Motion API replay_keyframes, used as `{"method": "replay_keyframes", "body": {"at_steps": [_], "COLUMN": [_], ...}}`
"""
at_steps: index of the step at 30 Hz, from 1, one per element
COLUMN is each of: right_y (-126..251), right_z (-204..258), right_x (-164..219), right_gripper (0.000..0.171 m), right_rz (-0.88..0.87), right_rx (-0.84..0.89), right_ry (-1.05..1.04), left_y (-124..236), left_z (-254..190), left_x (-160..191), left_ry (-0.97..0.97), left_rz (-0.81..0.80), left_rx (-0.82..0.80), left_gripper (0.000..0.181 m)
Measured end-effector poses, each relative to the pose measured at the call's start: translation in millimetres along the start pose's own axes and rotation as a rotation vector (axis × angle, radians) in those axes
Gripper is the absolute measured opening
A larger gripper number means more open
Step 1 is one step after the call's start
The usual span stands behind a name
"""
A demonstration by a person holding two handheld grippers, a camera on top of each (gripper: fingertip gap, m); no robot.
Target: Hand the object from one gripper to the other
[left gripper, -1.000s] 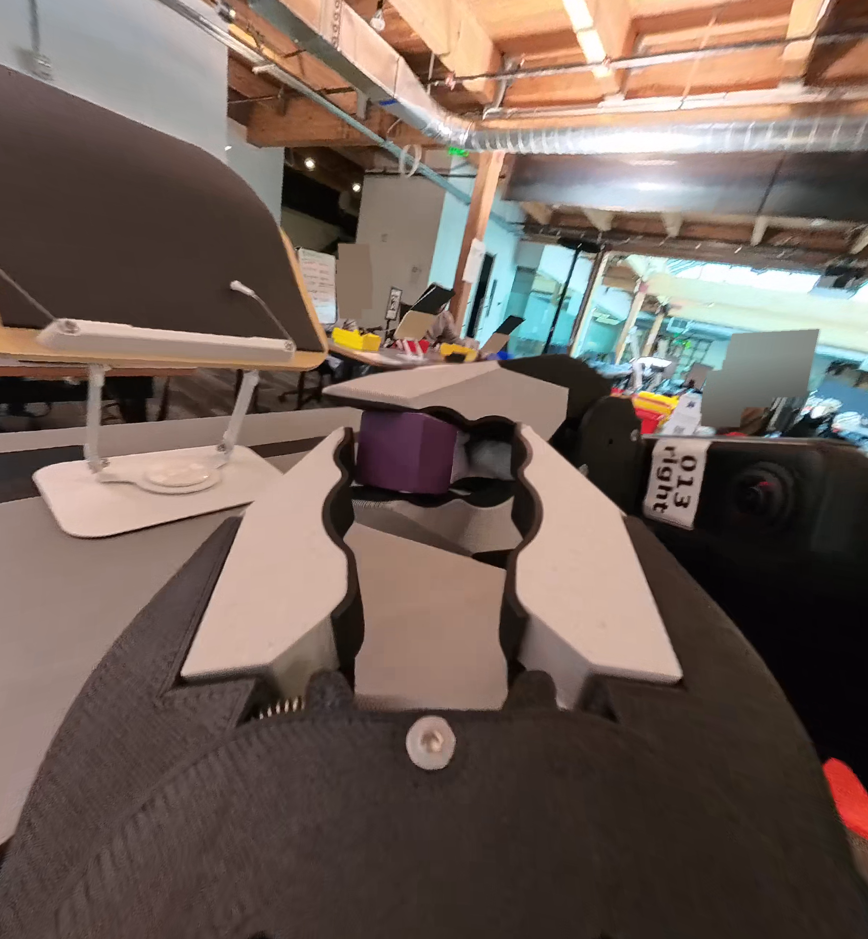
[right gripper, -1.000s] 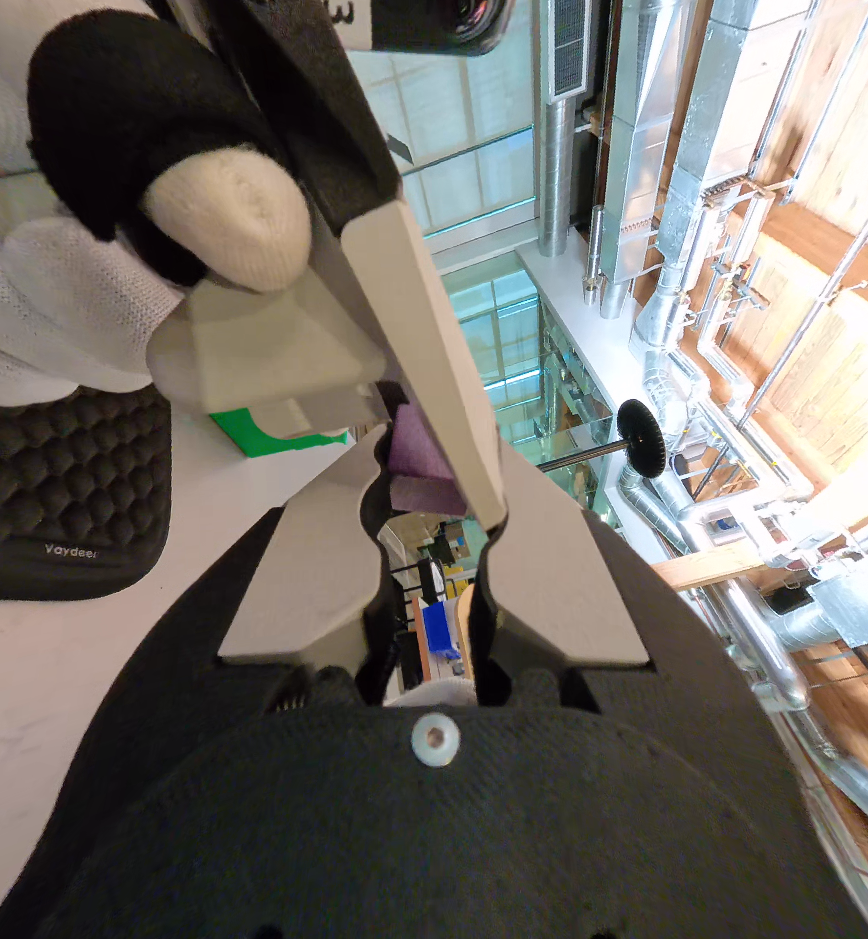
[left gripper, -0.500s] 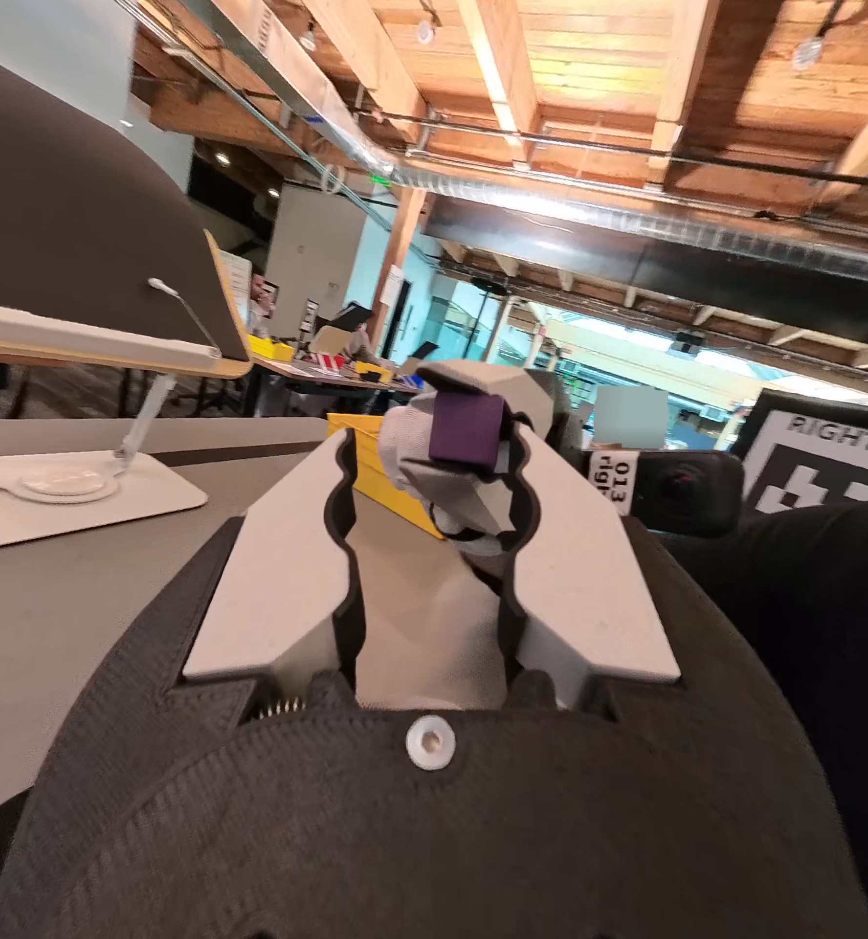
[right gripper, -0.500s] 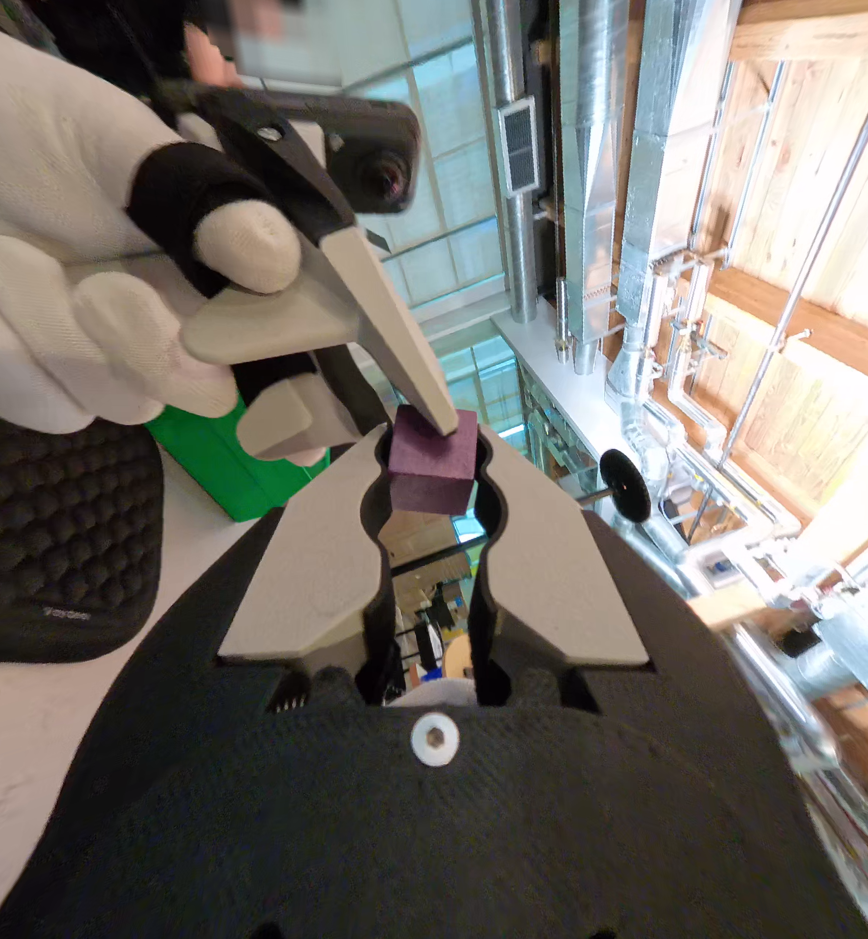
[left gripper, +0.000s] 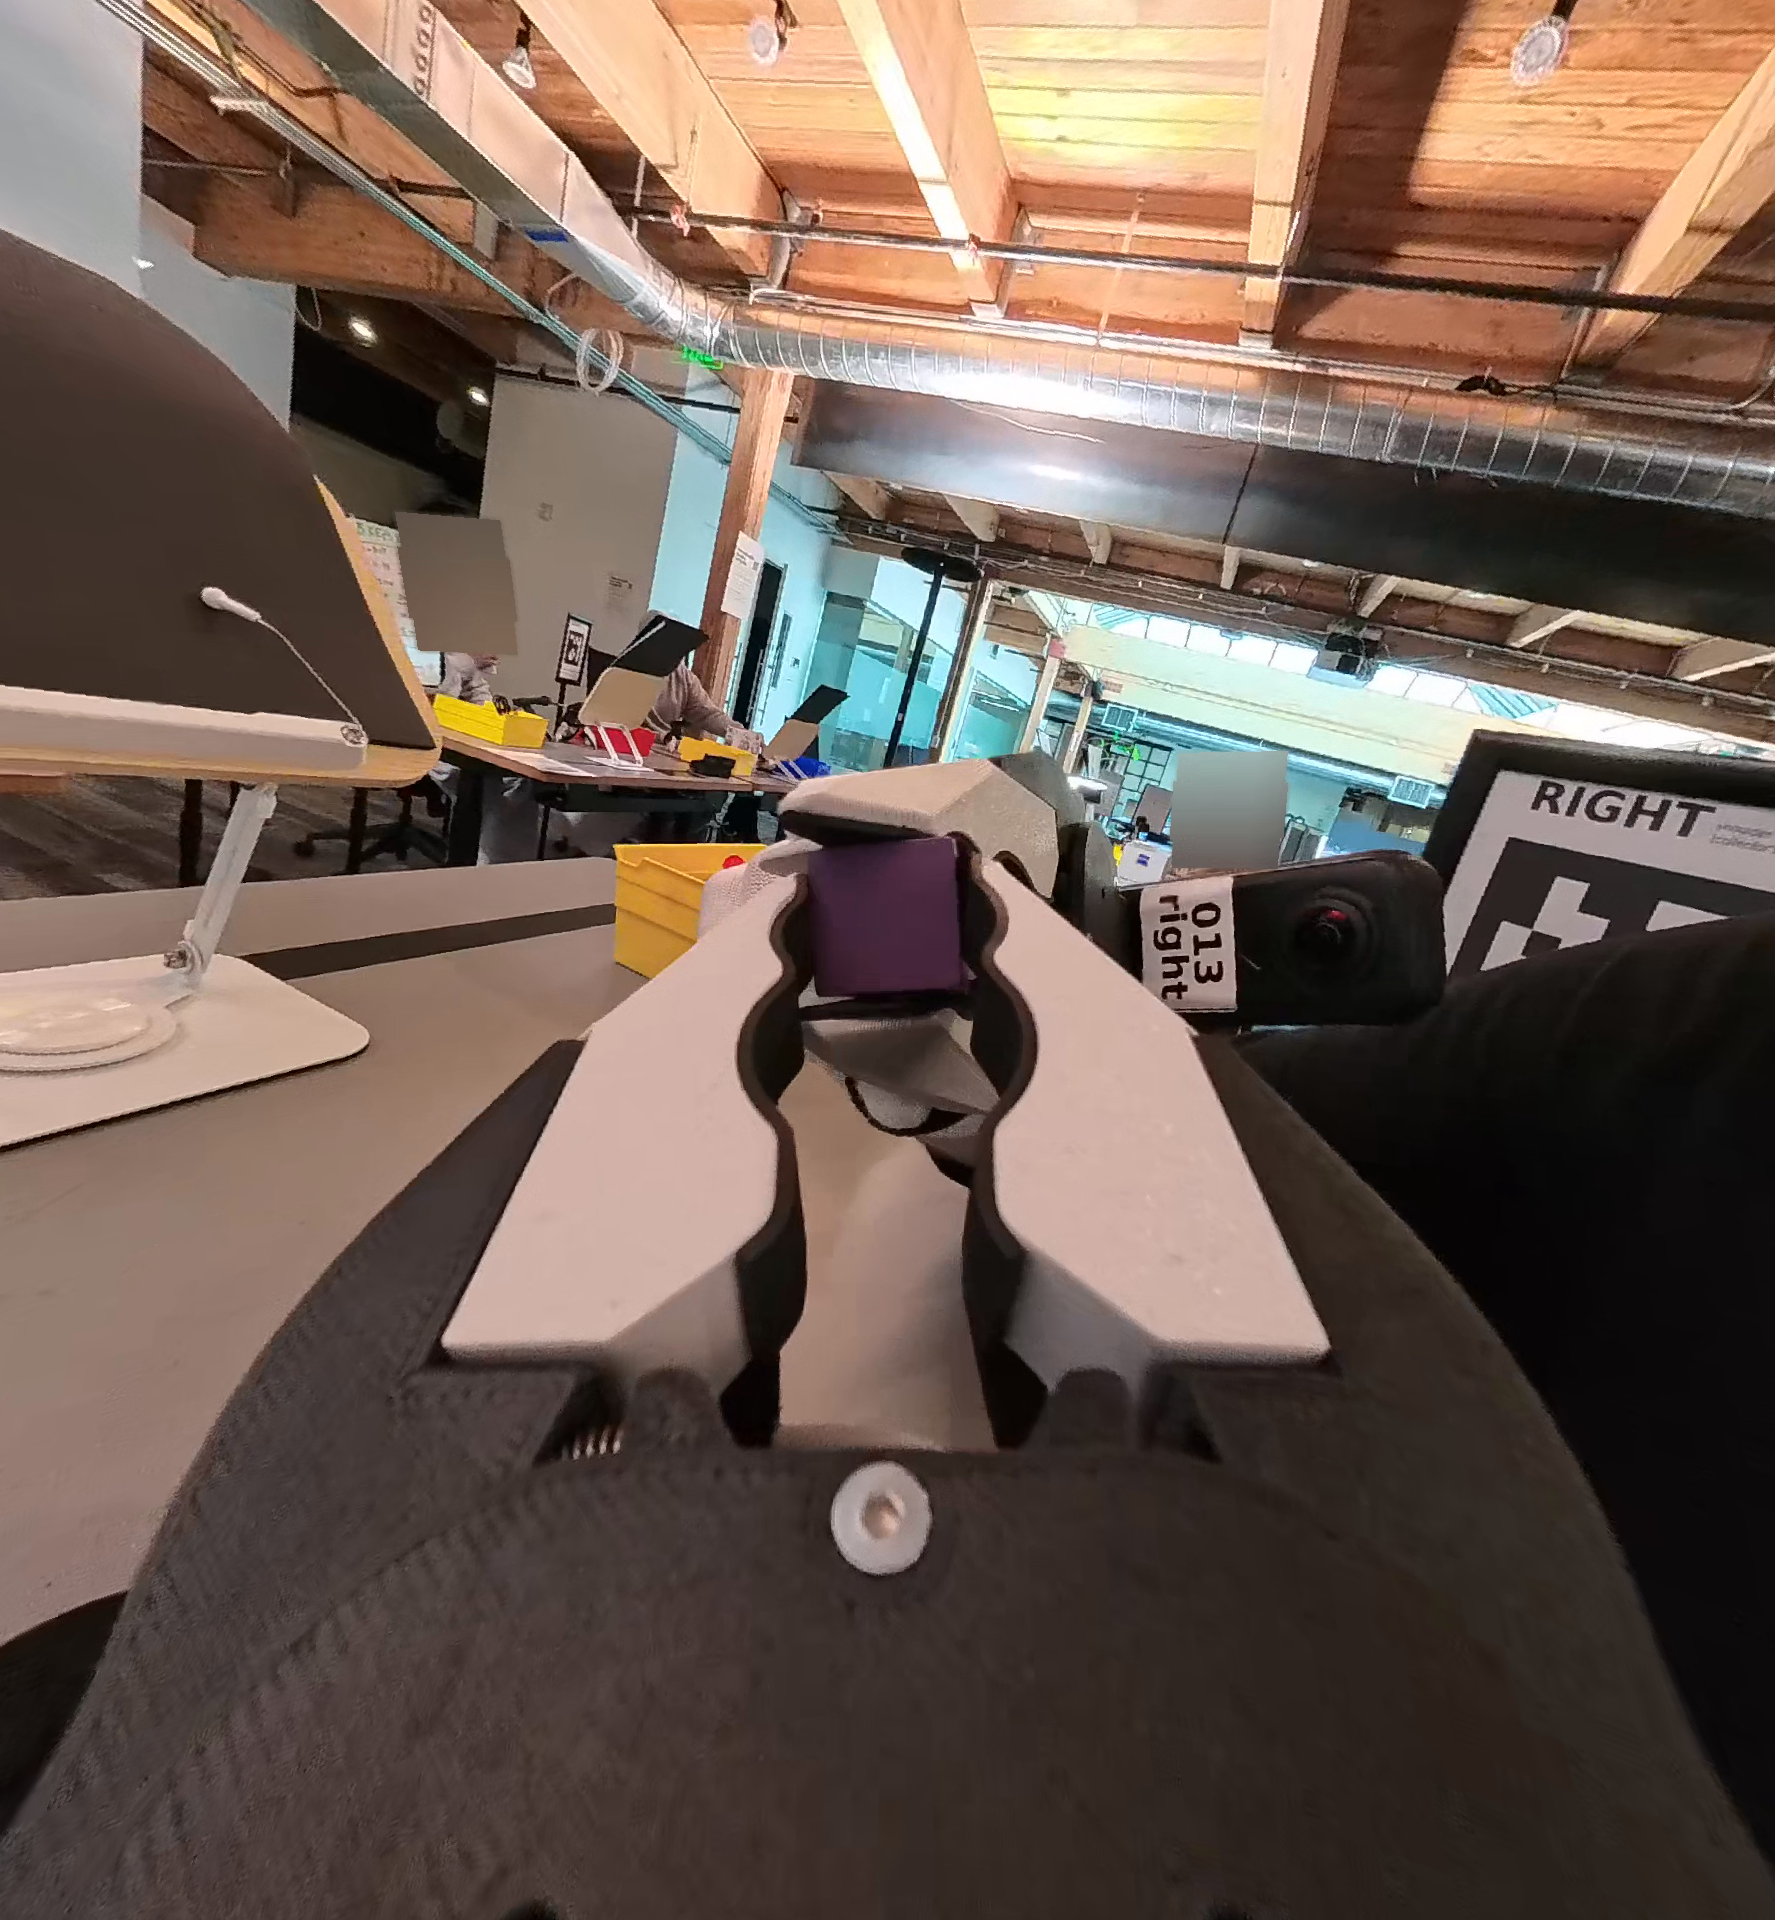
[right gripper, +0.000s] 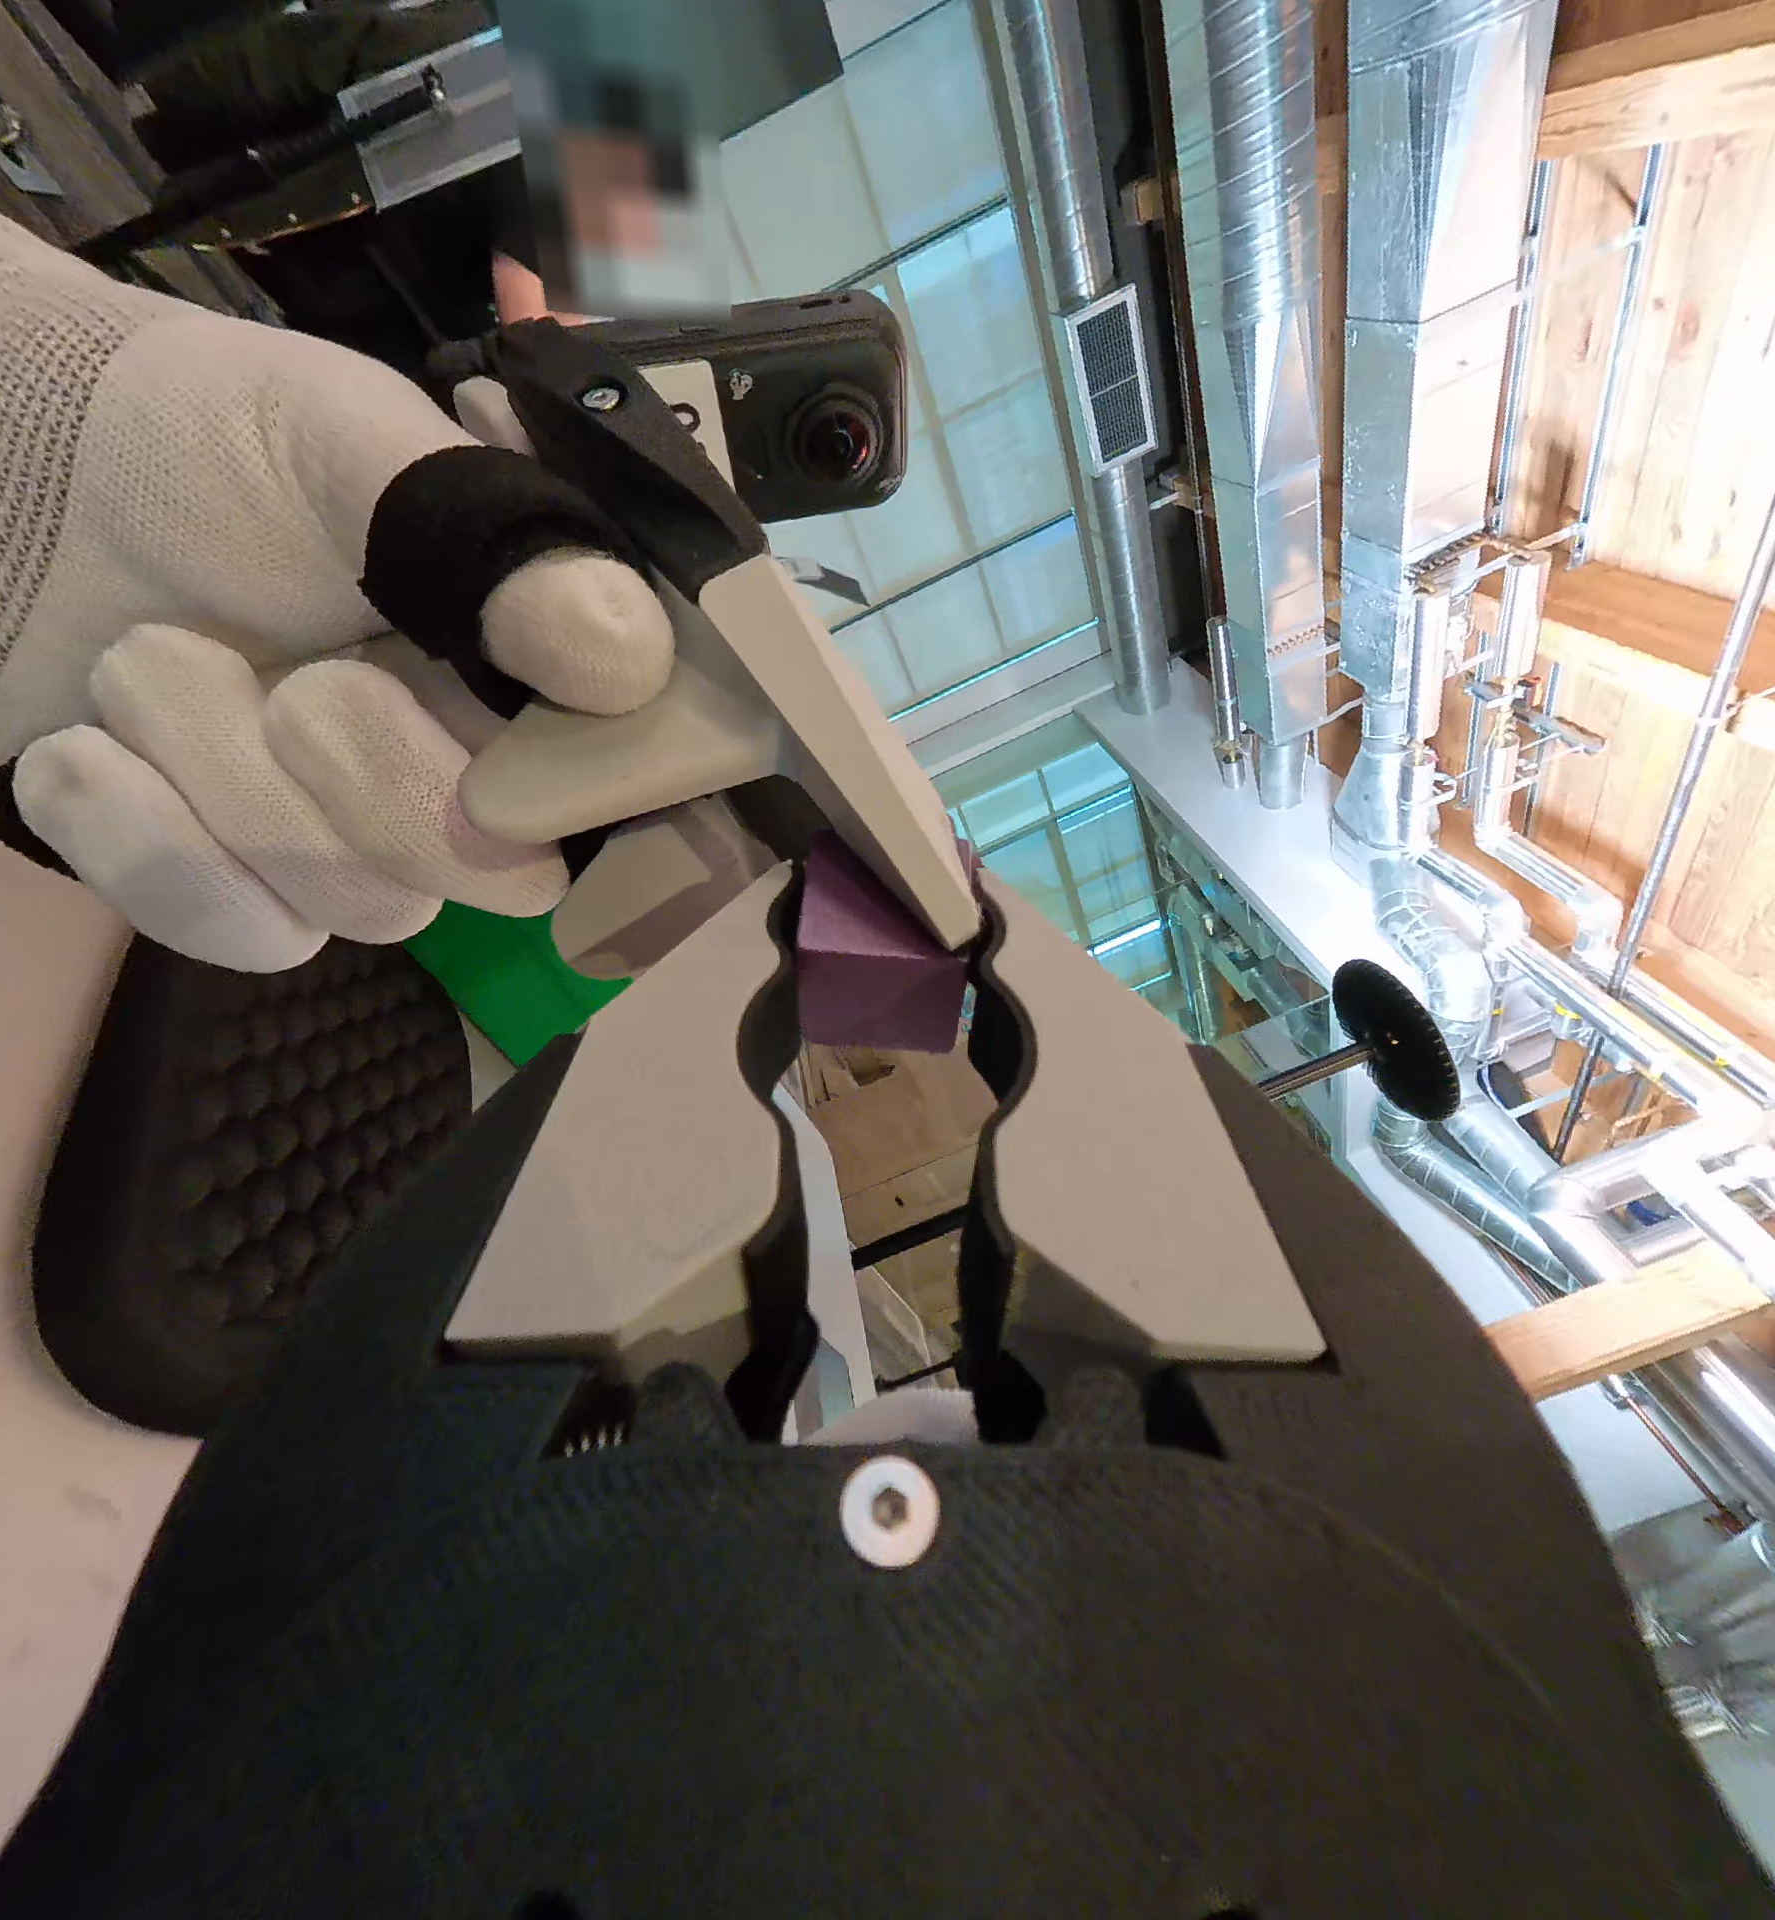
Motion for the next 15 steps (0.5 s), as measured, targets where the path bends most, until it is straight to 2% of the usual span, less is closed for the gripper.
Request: {"method": "replay_keyframes", "body": {"at_steps": [6, 10, 15], "right_y": [1, 2, 4], "right_z": [3, 4, 5], "right_x": [-7, -8, -11], "right_gripper": [0.027, 0.026, 0.026], "right_rz": [-0.014, -0.018, -0.027], "right_rx": [-0.028, -0.039, -0.049], "right_ry": [-0.013, -0.012, -0.019], "left_y": [4, 1, 0], "left_z": [-7, -11, -13], "left_x": [-1, 2, 2], "left_ry": [0.006, -0.011, -0.019], "left_rz": [-0.009, 0.023, 0.016], "left_rx": [0.026, 0.02, 0.03], "left_gripper": [0.026, 0.033, 0.028]}}
Point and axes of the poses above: each gripper's, where its closed fingertips meet, y back along the fingers, x out of its underside, z = x × y across the jaws, the point moved 8 cm from there along y, back along the fingers, and after that the axes turned 14 degrees about -y, right-handed, at the moved point
